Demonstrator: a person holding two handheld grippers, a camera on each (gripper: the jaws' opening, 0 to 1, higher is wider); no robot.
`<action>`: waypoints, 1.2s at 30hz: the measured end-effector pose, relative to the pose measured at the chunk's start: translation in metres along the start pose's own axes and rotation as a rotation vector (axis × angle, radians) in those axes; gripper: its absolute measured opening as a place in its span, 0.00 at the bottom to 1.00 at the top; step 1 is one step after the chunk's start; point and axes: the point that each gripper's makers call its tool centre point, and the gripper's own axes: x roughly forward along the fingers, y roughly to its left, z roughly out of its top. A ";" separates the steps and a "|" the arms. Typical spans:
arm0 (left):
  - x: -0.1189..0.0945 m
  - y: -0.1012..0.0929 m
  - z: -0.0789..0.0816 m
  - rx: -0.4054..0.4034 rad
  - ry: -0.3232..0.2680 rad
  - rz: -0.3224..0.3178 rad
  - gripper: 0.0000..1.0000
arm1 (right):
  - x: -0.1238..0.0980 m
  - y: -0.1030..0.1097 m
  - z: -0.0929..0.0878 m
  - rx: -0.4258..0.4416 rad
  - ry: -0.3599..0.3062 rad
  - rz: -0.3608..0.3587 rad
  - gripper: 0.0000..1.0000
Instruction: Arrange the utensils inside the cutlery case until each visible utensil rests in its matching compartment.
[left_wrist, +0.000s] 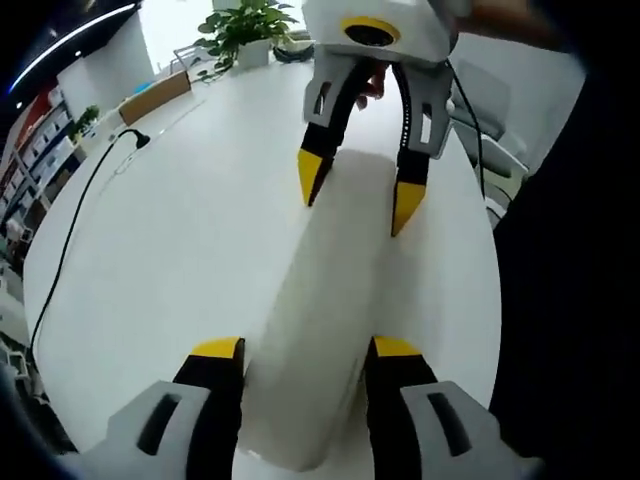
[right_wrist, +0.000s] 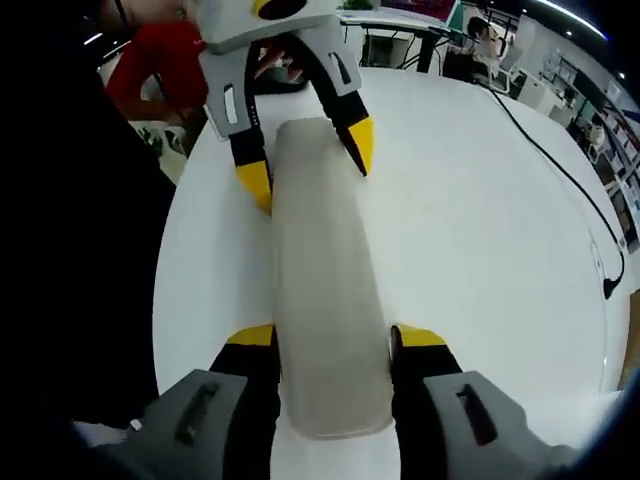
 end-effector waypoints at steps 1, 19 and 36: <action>-0.001 -0.001 0.000 0.003 0.000 0.000 0.50 | 0.000 -0.001 0.001 -0.003 0.000 0.002 0.43; -0.144 0.062 0.023 -0.235 -0.439 0.273 0.69 | -0.134 -0.062 0.033 0.379 -0.477 -0.245 0.95; -0.250 0.119 -0.003 -0.652 -0.818 0.622 1.00 | -0.227 -0.098 0.021 0.784 -0.936 -0.401 0.99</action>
